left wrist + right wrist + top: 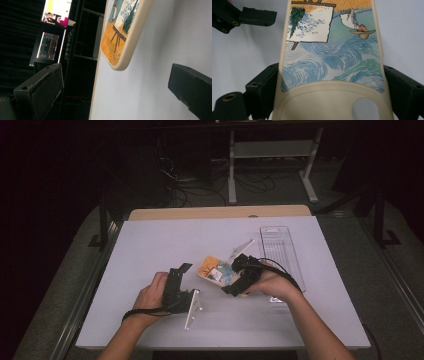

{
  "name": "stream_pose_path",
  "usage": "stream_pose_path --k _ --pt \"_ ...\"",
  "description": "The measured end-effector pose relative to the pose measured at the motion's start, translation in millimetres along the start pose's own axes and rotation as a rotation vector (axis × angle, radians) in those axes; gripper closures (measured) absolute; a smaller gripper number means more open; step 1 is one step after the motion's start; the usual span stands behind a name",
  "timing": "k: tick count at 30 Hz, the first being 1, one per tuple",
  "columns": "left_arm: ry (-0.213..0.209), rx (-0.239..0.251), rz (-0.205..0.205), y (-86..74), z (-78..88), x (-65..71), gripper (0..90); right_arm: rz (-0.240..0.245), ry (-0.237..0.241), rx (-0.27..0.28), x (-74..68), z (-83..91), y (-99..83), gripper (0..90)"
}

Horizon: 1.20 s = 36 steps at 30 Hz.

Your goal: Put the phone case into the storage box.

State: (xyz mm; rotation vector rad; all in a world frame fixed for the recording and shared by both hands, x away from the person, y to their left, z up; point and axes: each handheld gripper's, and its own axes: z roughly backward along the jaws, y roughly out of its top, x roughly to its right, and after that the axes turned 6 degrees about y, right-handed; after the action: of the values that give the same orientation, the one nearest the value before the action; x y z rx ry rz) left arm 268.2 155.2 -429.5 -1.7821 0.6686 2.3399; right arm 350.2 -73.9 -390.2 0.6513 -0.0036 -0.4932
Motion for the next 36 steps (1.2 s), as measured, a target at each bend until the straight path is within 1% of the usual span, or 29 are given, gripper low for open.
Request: stream_pose_path --k 2,4,6,7,12,13,14,16,19,20,21,23,24,25,29,32,34,35,36 --pt "0.010 0.004 -0.010 0.9 -0.4 1.2 0.0 -0.003 0.003 0.002 -0.5 0.3 0.5 10.2" --pt "0.023 0.008 -0.029 2.1 -0.6 2.1 0.0 0.001 0.005 0.003 -0.5 0.1 0.5 10.2" --pt "0.029 0.009 -0.034 2.8 -1.1 3.2 0.0 0.001 0.006 0.002 -1.0 -0.1 0.6 10.2" --pt "0.039 0.013 -0.037 3.0 -1.5 4.1 0.0 0.002 0.007 0.001 -1.0 -0.3 0.7 10.2" --pt "0.051 0.016 -0.046 4.3 -1.7 5.2 0.0 0.010 0.010 0.005 -1.8 -2.0 1.2 10.2" --pt "0.047 0.015 -0.052 4.6 -2.1 5.2 0.0 0.005 0.015 0.006 -2.5 -2.3 1.4 10.2" --pt "0.059 0.013 -0.059 5.1 -2.1 5.1 0.0 0.008 0.014 0.003 -2.7 -2.8 1.5 10.2" --pt "0.059 0.013 -0.065 5.9 -2.5 6.5 0.0 0.008 0.021 0.004 -3.9 -3.7 1.9 10.2" --pt "0.079 0.012 -0.083 7.7 -3.5 8.0 0.0 0.013 0.023 0.008 -5.0 -4.7 2.8 10.2" --pt "0.086 0.011 -0.087 8.1 -3.8 8.2 0.0 0.022 0.022 0.006 -4.9 -5.1 2.8 10.2" --pt "0.097 0.009 -0.091 8.6 -4.3 8.7 0.0 0.011 0.025 0.001 -6.0 -5.0 3.0 10.2" --pt "0.103 0.009 -0.096 8.8 -4.6 9.2 0.0 0.004 0.029 0.004 -7.4 -6.0 3.4 10.2" --pt "0.108 0.010 -0.099 8.9 -5.2 9.6 0.0 0.025 0.026 0.010 -6.3 -7.1 3.5 10.2" --pt "0.112 0.010 -0.103 9.0 -5.4 10.0 0.0 0.014 0.028 0.005 -7.8 -7.2 3.8 10.2" --pt "0.130 0.017 -0.122 10.2 -6.7 11.9 0.0 0.017 0.033 0.004 -9.5 -8.6 4.7 10.2" --pt "0.131 0.021 -0.127 11.5 -7.2 13.1 0.0 0.023 0.035 0.004 -10.6 -9.5 5.2 10.2" --pt "0.134 0.030 -0.134 12.6 -7.7 14.6 0.0 0.017 0.039 0.003 -11.9 -9.6 5.8 10.2" --pt "0.137 0.033 -0.140 13.5 -7.7 15.0 0.0 0.014 0.040 0.004 -12.5 -9.7 6.0 10.2" --pt "0.134 0.025 -0.156 14.4 -7.2 14.7 0.0 0.027 0.039 0.007 -12.1 -10.3 6.0 10.2"
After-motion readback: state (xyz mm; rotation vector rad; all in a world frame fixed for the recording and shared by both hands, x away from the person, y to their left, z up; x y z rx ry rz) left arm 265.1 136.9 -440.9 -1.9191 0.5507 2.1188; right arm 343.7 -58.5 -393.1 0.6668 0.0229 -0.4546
